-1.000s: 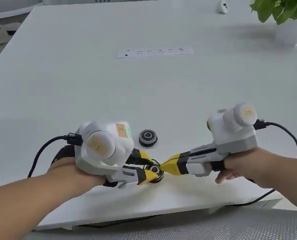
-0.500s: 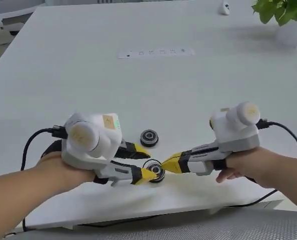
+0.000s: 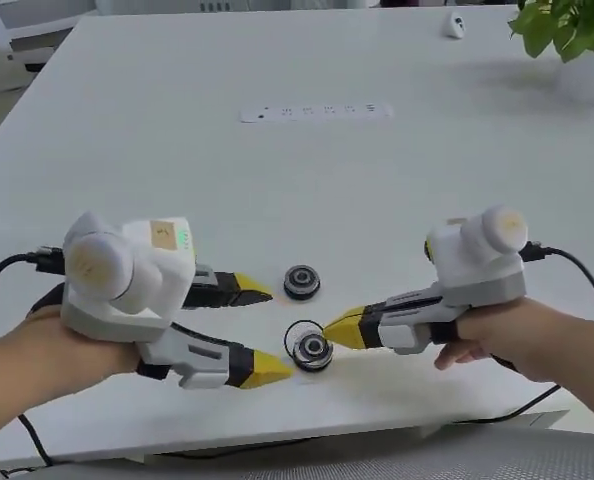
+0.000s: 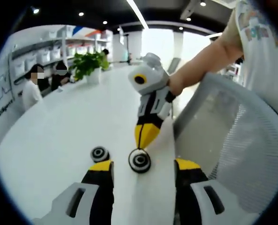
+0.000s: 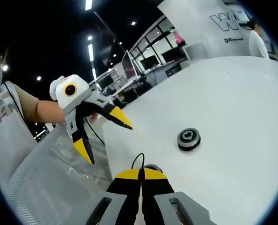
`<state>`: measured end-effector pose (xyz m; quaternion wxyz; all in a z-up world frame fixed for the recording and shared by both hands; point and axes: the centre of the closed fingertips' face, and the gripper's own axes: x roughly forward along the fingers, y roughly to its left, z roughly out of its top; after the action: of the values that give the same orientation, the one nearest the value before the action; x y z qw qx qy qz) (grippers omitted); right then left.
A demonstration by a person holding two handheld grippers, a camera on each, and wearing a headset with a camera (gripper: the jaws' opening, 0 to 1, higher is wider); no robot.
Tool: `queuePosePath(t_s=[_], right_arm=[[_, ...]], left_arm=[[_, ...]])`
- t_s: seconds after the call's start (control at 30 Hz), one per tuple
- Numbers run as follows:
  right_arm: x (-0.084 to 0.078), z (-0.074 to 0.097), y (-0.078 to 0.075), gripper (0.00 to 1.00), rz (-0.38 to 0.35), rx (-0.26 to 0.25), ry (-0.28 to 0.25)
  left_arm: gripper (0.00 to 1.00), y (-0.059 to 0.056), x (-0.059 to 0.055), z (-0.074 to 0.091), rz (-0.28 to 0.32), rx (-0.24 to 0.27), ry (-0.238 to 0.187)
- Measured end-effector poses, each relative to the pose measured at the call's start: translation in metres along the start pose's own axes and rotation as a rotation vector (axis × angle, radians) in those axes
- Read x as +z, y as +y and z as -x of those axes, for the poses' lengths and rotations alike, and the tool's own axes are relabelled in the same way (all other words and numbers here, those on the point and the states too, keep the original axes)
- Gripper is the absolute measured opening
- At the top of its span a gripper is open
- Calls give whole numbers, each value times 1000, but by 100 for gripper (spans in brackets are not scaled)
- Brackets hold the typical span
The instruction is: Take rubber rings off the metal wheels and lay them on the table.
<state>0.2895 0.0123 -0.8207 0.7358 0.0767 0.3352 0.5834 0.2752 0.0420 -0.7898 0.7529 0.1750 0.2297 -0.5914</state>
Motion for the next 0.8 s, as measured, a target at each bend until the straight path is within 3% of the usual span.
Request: queuePosePath(t_s=[0.27,0.8], right_arm=[[4,-1,5,0,4,13,0],[17,-15,9,0,30,57,7]], left_arm=[[62,0,1,16,43,35,-31],[74,5,-13,54,128,122,-43]])
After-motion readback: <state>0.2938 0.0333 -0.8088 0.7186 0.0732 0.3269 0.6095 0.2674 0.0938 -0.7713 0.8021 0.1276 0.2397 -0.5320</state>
